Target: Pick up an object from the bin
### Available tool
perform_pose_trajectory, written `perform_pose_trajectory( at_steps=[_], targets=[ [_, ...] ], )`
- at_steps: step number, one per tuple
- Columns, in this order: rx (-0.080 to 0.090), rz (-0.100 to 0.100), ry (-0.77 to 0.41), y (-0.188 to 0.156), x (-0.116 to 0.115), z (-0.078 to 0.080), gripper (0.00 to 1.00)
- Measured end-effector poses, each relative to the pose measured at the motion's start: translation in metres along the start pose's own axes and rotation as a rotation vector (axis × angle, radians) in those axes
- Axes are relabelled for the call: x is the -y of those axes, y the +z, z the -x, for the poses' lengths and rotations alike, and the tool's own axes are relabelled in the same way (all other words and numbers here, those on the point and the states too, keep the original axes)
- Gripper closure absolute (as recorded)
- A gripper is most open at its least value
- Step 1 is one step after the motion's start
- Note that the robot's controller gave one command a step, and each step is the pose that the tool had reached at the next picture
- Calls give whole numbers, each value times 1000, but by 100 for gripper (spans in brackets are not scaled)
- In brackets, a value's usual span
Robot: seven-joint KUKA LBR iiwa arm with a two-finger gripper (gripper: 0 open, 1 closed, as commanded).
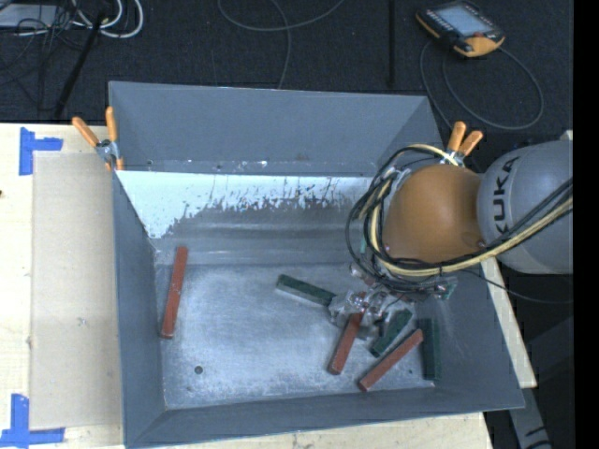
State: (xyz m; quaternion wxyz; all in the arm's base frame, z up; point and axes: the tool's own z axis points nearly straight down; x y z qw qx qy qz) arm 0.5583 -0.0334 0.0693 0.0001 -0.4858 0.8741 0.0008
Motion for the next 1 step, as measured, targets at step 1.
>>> perform_pose_trajectory(
  at_steps=[1],
  targets=[
    [1, -1, 8, -146, 11, 28, 100]
  ],
)
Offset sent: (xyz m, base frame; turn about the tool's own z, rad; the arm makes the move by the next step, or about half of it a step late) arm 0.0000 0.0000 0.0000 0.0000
